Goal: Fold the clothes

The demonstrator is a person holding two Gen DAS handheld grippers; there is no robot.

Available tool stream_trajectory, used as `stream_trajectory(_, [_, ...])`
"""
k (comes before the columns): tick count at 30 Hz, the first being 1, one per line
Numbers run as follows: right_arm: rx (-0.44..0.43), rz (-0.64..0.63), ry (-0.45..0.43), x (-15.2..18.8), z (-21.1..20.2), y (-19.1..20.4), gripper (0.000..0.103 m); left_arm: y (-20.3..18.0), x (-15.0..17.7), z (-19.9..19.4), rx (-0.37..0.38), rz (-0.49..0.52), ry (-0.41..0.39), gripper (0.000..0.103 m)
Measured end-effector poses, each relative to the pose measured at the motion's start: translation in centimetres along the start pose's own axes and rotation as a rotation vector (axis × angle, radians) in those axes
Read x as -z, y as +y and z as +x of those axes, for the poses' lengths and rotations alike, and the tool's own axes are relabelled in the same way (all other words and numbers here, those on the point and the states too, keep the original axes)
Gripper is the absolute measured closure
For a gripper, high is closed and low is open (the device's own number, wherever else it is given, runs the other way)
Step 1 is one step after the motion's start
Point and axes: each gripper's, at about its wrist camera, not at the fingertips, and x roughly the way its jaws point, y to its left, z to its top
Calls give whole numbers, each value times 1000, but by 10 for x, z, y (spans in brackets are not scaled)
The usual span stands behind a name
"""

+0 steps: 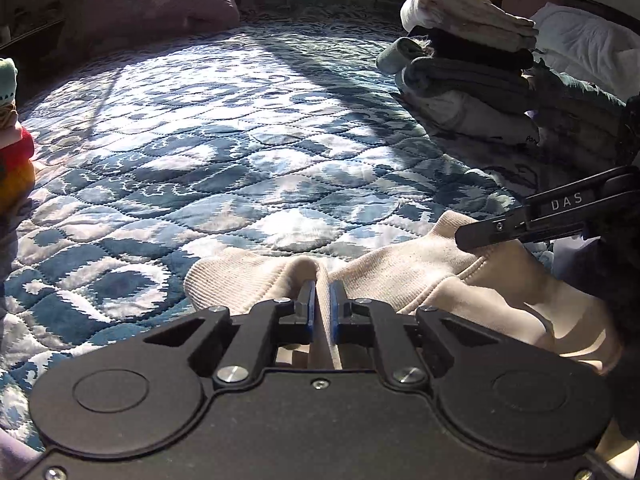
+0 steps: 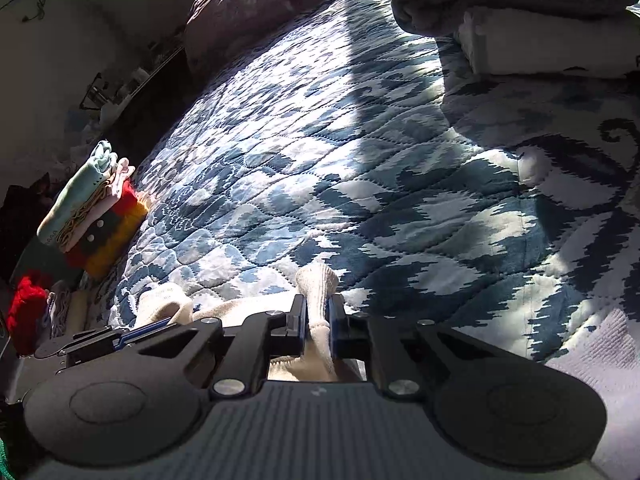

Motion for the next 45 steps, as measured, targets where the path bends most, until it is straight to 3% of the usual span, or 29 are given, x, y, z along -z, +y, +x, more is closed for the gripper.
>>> stream_trajectory(6, [-12,21,-118,-10,-22,-3,93,20,-7,-15,13,-65,-62,98])
stream_trajectory(12, [44,16,-259,-36,-42,-10,93,41,-26,-20,1,-109,-150,98])
stream_trajectory(20, [77,88,-405,-75,-57,-46,93,79,-52,-1,-10,-181,-207,98])
stream_trajectory(24, [109,82,-400,-89,-45,-55,93,86,-61,23,-10,-191,-171,98])
stream_trajectory(27, [147,95,-315,-94,-22,-67,92,86,-61,45,-17,-173,-76,97])
stream_trajectory(29, [172,105,-255,-98,-7,-76,85,88,-63,52,-12,-171,-40,94])
stream_trajectory(30, [184,110,-225,-100,1,-80,82,91,-65,50,-3,-180,-49,84])
stream_trajectory(31, [169,113,-227,-100,0,-81,69,93,-67,48,6,-189,-57,73])
stream_trajectory(33, [148,115,-243,-92,-7,-76,53,102,-75,49,35,-236,-73,70])
stream_trajectory(36, [159,80,-204,-91,-5,-76,55,112,-81,64,103,-298,-58,70])
stream_trajectory(37, [162,61,-187,-90,-4,-75,60,113,-81,72,122,-304,-42,71])
stream_trajectory(38, [161,38,-176,-89,-2,-74,67,114,-80,80,139,-308,-25,75])
stream_trajectory(39, [159,14,-169,-88,1,-73,91,114,-80,86,149,-311,-12,94])
stream_trajectory(41, [138,15,-173,-88,0,-75,93,117,-78,91,173,-352,-24,96])
stream_trajectory(42, [104,37,-206,-90,-6,-78,93,124,-79,90,221,-424,-49,96])
stream_trajectory(45, [17,118,-298,-100,-18,-94,93,141,-86,87,269,-541,-106,97])
